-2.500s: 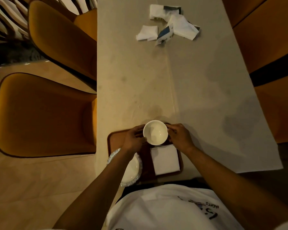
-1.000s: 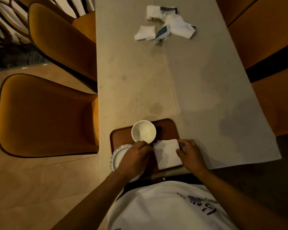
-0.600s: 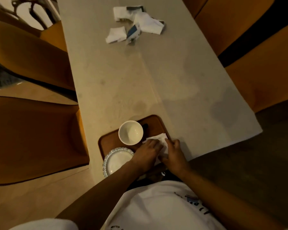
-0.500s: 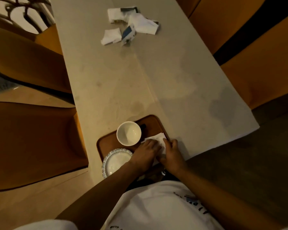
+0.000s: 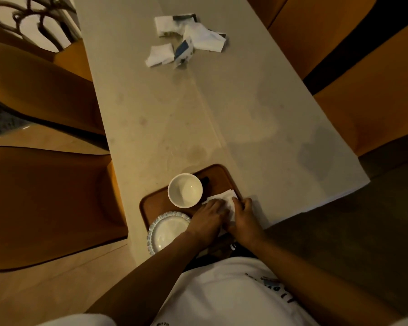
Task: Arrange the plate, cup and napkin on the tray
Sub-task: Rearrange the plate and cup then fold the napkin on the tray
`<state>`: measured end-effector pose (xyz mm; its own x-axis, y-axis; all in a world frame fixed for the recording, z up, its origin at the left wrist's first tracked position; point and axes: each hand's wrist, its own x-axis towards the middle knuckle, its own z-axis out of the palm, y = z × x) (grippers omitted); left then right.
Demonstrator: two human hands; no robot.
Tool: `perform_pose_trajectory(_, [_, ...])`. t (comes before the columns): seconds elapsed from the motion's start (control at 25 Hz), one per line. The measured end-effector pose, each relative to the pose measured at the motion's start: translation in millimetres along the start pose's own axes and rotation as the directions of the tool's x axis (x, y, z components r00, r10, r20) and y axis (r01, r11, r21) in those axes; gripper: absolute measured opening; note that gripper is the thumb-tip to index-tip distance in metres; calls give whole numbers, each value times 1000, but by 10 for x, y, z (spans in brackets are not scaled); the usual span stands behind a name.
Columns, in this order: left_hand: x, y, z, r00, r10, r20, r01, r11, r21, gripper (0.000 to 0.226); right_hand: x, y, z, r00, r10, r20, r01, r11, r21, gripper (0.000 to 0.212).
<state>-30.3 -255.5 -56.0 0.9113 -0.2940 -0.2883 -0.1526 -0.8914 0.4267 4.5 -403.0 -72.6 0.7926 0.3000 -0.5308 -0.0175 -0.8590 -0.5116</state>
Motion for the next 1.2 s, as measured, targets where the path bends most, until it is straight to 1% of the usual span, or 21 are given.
perform_pose_trajectory(0.16, [-28,-13,39,1000,-29,-2,29,999,13,58,14,-33,28,1000,-19,2,19,994,-107,79])
perform_pose_trajectory(0.32, [-49,2,50,998,-59,6,59,998,7,63,33,-89,9,998,-54,25,58,983,-173,78])
perform_pose_trajectory(0.4, [-55,30,37,998,-59,-9,59,998,4,67,53,-93,-22,997,-68,38,74,975,-208,81])
perform_pose_trajectory(0.56, [-66,12,52,999,-37,-21,39,998,59,78,8,-47,-49,992,-121,47,128,964,-232,94])
perform_pose_trajectory(0.64, [-44,-30,75,999,-51,10,50,995,82,79,-46,-38,-25,985,-157,76,172,951,-258,99])
perform_pose_trajectory(0.68, [-32,-44,89,998,-61,32,58,995,84,79,-62,-41,-8,985,-152,86,170,948,-267,101])
perform_pose_trajectory(0.84, [-12,-44,115,992,-92,83,88,995,54,81,-24,-96,-18,989,-104,105,128,958,-255,103])
perform_pose_trajectory(1.04, [-6,-36,111,984,-158,83,158,987,4,80,49,-132,-99,974,-132,187,169,966,-197,108])
perform_pose_trajectory(1.2, [-29,3,120,976,-206,74,208,978,-25,80,115,-132,-176,959,-155,236,215,943,-253,109])
